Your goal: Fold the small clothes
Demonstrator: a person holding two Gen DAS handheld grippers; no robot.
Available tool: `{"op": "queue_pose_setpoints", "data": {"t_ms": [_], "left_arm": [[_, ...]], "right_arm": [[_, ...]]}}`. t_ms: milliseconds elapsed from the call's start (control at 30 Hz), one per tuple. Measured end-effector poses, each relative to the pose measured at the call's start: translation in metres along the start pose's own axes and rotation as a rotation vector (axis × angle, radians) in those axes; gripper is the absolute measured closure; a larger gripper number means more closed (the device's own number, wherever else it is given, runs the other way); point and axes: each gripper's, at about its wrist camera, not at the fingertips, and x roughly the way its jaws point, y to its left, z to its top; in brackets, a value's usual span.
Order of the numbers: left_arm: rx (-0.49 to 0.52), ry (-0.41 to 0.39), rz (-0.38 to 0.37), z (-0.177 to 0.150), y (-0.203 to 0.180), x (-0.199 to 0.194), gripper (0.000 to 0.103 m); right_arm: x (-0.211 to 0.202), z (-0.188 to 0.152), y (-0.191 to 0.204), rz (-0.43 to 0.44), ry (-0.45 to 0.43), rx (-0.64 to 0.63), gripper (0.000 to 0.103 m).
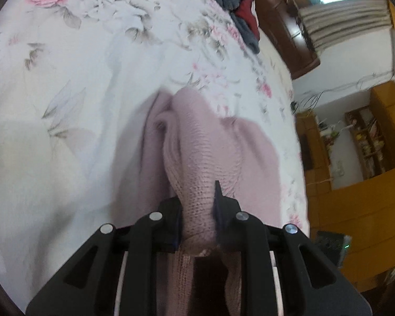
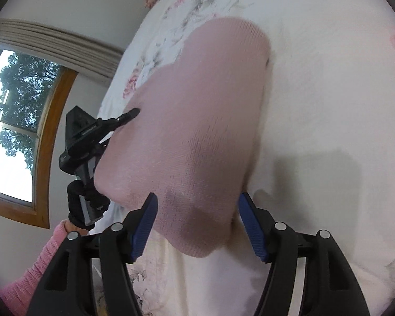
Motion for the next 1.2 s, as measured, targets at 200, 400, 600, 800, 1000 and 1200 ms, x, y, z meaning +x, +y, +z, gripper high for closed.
{"op": "queue_pose_setpoints", "data": {"t_ms": [200, 400, 600, 800, 1000, 1200], "left_arm": [[0.0, -0.004, 0.029, -0.002, 0.001, -0.02, 0.073], [0.118, 0.022, 0.049, -0.046, -0.031, -0.072, 0.05], [0.16, 0.079, 0.02, -0.083, -0.044, -0.081, 0.038], [0.144, 0.153, 0.093, -0.084, -0.038, -0.052, 0.089], [0.134, 0.166, 0.153, -0.089, -0.01, -0.046, 0.095], [0.081, 0.169, 0.14, -0.095, 0.012, -0.039, 0.094]], "right_arm": [[0.018, -0.001, 0.009, -0.062, 0.029, -0.031, 0.038], [0.009, -0.011, 0.001, -0.031, 0.032, -0.011, 0.038], [0.018, -0.023, -0.002, -0.025, 0.053, 0.019, 0.036], [0.034, -0.026, -0.016, 0.014, 0.084, 0.101, 0.037], [0.021, -0.029, -0.009, 0.013, 0.077, 0.049, 0.072], [0.032, -0.034, -0.011, -0.05, 0.108, 0.03, 0.074]]}}
